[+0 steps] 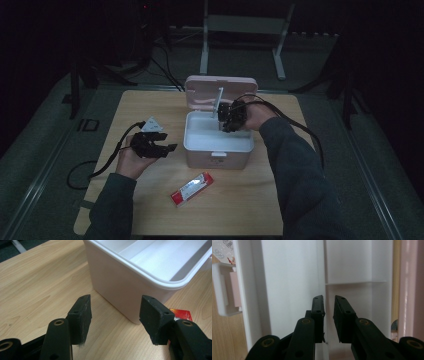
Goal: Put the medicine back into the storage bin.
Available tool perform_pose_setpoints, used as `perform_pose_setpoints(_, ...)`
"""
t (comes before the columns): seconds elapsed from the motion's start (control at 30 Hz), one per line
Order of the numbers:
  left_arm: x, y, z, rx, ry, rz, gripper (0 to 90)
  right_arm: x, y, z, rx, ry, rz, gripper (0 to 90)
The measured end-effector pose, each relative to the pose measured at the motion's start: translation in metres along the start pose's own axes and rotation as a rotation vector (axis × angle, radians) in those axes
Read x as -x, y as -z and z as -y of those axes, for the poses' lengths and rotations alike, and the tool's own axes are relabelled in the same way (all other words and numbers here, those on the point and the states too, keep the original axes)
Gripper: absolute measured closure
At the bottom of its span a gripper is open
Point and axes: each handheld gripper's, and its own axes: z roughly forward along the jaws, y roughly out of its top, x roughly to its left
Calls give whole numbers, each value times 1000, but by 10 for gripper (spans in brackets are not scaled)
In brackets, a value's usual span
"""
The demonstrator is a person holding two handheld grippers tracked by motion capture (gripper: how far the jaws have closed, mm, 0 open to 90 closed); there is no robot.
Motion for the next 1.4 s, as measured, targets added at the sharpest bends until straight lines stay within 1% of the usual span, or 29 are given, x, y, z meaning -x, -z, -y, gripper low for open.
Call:
perform_pose_setpoints(0.13,0,-1,0,-6,-2,3,427,1,-6,-6,-25,19,-33,798)
perform_pose_setpoints(0.2,0,-2,0,-8,-4,6,427,2,-10,-7,-51,28,-49,805)
perform_pose_setpoints(0.23,0,-2,0,-10,-4,5,427,3,-12,-7,-65,20,-53,808)
perform_pose_setpoints(0.4,0,-3,0,-12,-3,2,427,6,-14,-9,-81,24,-65,825)
perform_pose_setpoints(0.47,0,-3,0,-11,-3,3,427,5,-14,-10,-90,33,-60,829)
perform_pose_setpoints(0.5,1,-4,0,-12,-5,3,427,5,-15,-12,-97,49,-57,834)
perform_pose_setpoints(0.53,1,-4,0,-14,-6,4,427,3,-15,-16,-123,61,-56,835)
perform_pose_setpoints(0.7,2,-4,1,-18,-11,3,427,5,-18,-19,-129,57,-68,847)
perform_pose_setpoints(0.73,2,-5,0,-19,-11,5,427,6,-20,-21,-137,50,-78,849)
perform_pose_setpoints(0.83,2,-5,0,-21,-12,8,427,7,-24,-23,-143,51,-92,853)
perform_pose_setpoints(0.9,2,-5,0,-22,-12,7,427,8,-27,-26,-166,61,-94,856)
perform_pose_setpoints(0.93,2,-5,0,-23,-13,6,427,8,-29,-28,-173,75,-99,861)
perform_pose_setpoints(1.03,2,-5,1,-24,-16,6,427,8,-32,-34,-213,79,-109,863)
perform_pose_setpoints(1.07,2,-5,1,-24,-16,6,427,8,-32,-34,-213,79,-109,863)
perform_pose_setpoints(1.13,2,-5,1,-23,-18,6,427,11,-32,-33,-211,71,-128,873)
perform_pose_setpoints(1.4,3,-5,1,-28,-21,5,427,13,-31,-33,-206,76,-145,885)
